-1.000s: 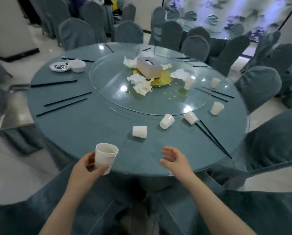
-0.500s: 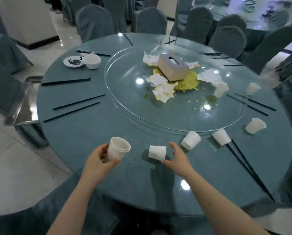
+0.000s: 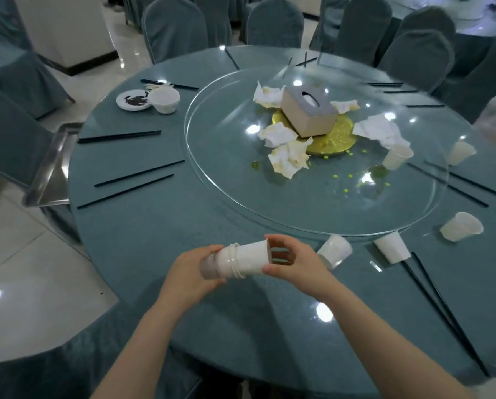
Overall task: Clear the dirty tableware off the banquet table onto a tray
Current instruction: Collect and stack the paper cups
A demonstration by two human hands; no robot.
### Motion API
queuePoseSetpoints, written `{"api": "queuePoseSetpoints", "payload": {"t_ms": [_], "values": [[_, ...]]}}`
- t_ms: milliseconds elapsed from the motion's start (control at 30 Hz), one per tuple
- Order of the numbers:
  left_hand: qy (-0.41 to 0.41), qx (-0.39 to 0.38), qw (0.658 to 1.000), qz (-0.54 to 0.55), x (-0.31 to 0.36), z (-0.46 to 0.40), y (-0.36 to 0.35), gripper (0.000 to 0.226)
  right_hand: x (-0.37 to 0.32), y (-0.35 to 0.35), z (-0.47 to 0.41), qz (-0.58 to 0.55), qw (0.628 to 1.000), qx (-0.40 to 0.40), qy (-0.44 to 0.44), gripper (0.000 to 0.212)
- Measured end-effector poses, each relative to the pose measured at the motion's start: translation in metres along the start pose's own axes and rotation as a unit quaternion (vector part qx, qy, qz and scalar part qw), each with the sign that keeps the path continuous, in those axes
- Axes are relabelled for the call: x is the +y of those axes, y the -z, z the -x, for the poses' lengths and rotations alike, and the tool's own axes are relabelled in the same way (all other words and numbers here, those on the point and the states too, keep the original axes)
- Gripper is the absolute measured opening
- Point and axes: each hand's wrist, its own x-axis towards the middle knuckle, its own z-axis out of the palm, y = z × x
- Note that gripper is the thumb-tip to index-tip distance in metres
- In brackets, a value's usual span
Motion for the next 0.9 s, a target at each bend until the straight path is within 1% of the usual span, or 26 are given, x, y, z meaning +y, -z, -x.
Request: {"api": "queuePoseSetpoints", "payload": {"t_ms": [67, 133, 267, 333, 400, 433, 467, 500, 533, 567, 600, 633, 667, 700, 733, 767, 800, 867, 900], "values": [[-0.021, -0.035, 0.999, -0.018, 0.014, -0.008, -0.007, 0.062, -0.004, 0.007, -0.001, 0.010, 1.000, -0.028, -0.006, 0.058], [-0.028, -0.055, 0.997, -0.039, 0.027, -0.014, -0.016, 0.066, -0.004, 0.013, 0.001, 0.023, 0.998, -0.050, -0.001, 0.059], [-0.045, -0.052, 0.995, -0.076, 0.049, -0.026, -0.032, 0.066, 0.000, 0.031, 0.002, 0.006, 0.999, -0.044, 0.005, 0.061], [-0.048, -0.060, 0.993, -0.084, 0.058, -0.030, -0.039, 0.065, 0.006, 0.044, 0.004, 0.000, 0.998, -0.057, 0.004, 0.061], [-0.044, -0.070, 0.993, -0.081, 0.065, -0.034, -0.047, 0.063, 0.015, 0.057, 0.006, -0.006, 0.999, -0.054, 0.004, 0.056], [-0.038, -0.071, 0.994, -0.075, 0.067, -0.035, -0.050, 0.062, 0.021, 0.064, 0.007, -0.018, 1.000, -0.025, 0.005, 0.049], [-0.031, -0.069, 0.995, -0.068, 0.069, -0.037, -0.053, 0.061, 0.028, 0.073, 0.009, -0.021, 0.999, 0.033, 0.008, 0.040], [-0.023, -0.067, 0.995, -0.064, 0.070, -0.038, -0.055, 0.061, 0.035, 0.082, 0.011, -0.005, 0.993, 0.116, 0.006, 0.031], [-0.017, -0.066, 0.996, -0.063, 0.070, -0.038, -0.057, 0.060, 0.044, 0.093, 0.010, 0.034, 0.978, 0.204, -0.010, 0.025], [-0.011, -0.068, 0.996, -0.065, 0.069, -0.038, -0.059, 0.060, 0.053, 0.105, 0.009, 0.083, 0.957, 0.276, -0.040, 0.025], [-0.006, -0.071, 0.995, -0.067, 0.068, -0.038, -0.061, 0.059, 0.062, 0.117, 0.006, 0.137, 0.936, 0.315, -0.081, 0.034], [0.001, -0.073, 0.995, -0.067, 0.068, -0.037, -0.062, 0.058, 0.070, 0.126, 0.003, 0.183, 0.922, 0.318, -0.125, 0.046], [0.009, -0.072, 0.995, -0.065, 0.068, -0.037, -0.064, 0.058, 0.077, 0.132, -0.001, 0.225, 0.914, 0.298, -0.157, 0.053], [0.016, -0.070, 0.995, -0.063, 0.068, -0.036, -0.066, 0.057, 0.083, 0.135, -0.005, 0.256, 0.913, 0.269, -0.171, 0.053], [0.021, -0.070, 0.995, -0.063, 0.068, -0.036, -0.068, 0.056, 0.086, 0.136, -0.009, 0.268, 0.917, 0.245, -0.164, 0.043], [0.023, -0.070, 0.995, -0.063, 0.068, -0.036, -0.070, 0.056, 0.088, 0.134, -0.011, 0.252, 0.928, 0.233, -0.147, 0.028], [0.024, -0.070, 0.995, -0.063, 0.068, -0.037, -0.072, 0.055, 0.089, 0.132, -0.011, 0.210, 0.943, 0.226, -0.129, 0.017], [0.024, -0.071, 0.995, -0.061, 0.071, -0.038, -0.077, 0.055, 0.083, 0.124, -0.004, 0.074, 0.968, 0.211, -0.116, 0.013], [0.025, -0.073, 0.995, -0.060, 0.072, -0.039, -0.080, 0.055, 0.079, 0.120, 0.000, 0.000, 0.973, 0.201, -0.116, 0.009]]}}
